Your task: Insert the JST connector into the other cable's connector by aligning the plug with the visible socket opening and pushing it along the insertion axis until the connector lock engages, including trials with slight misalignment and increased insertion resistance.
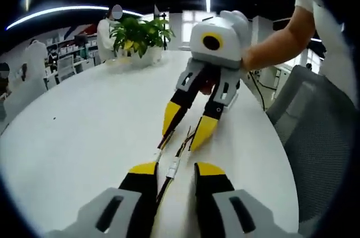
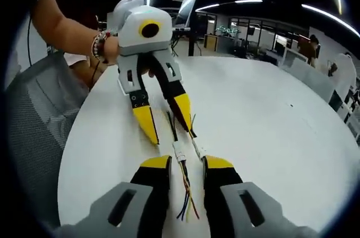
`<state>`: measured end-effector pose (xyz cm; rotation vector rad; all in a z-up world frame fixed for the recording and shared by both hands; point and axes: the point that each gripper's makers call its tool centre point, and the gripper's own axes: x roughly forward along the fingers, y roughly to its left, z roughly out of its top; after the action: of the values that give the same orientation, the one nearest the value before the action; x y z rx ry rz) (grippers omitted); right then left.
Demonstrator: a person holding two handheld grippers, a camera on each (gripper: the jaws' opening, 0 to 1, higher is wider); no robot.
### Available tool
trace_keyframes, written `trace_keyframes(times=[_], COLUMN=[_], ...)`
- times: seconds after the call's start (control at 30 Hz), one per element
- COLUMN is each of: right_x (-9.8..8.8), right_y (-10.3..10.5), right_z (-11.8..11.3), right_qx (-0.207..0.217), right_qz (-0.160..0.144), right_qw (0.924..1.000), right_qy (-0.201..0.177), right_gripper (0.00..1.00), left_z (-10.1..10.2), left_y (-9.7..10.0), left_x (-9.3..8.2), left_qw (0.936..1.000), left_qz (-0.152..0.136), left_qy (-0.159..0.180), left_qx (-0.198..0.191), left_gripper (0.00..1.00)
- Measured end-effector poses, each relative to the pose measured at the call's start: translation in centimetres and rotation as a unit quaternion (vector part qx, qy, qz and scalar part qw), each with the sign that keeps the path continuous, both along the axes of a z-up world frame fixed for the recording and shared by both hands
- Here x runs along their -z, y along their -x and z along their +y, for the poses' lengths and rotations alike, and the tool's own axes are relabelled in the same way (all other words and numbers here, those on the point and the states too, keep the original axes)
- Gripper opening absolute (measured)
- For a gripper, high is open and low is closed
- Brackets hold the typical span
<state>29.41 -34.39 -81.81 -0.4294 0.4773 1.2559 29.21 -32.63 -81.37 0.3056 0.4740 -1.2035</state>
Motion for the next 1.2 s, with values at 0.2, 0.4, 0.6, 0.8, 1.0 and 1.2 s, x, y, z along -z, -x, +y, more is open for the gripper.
trace_keyframes(times=[0.2, 0.4, 0.6, 0.8, 1.0, 1.2], right_x=[-1.7, -2.8, -4.0, -4.6, -5.1, -6.9], right_y=[0.0, 0.0, 0.5, 1.0, 1.6, 2.3], right_z=[-0.4, -1.1, -1.7, -2.3, -3.4, -4.7], right_qx=[0.016, 0.040, 0.057, 0.077, 0.113, 0.155], right_qz=[-0.004, 0.000, -0.003, 0.001, 0.012, 0.014], right_qw=[0.9998, 0.9990, 0.9978, 0.9960, 0.9912, 0.9817], right_qy=[-0.012, -0.021, -0.033, -0.044, -0.067, -0.110], right_gripper=[0.26, 0.31, 0.34, 0.40, 0.43, 0.45], left_z=[0.4, 1.1, 2.5, 4.2, 5.6, 6.9], left_y=[0.3, 0.6, 0.8, 1.6, 2.8, 4.2], left_x=[-1.1, -2.9, -3.9, -5.4, -6.9, -8.2], left_qw=[0.9997, 0.9987, 0.9955, 0.9881, 0.9811, 0.9748], left_qz=[-0.002, 0.001, 0.007, 0.012, 0.024, 0.022], left_qy=[-0.002, 0.021, 0.028, 0.058, 0.080, 0.093], left_qx=[-0.024, -0.046, -0.090, -0.142, -0.175, -0.201], left_gripper=[0.43, 0.46, 0.59, 0.70, 0.76, 0.79])
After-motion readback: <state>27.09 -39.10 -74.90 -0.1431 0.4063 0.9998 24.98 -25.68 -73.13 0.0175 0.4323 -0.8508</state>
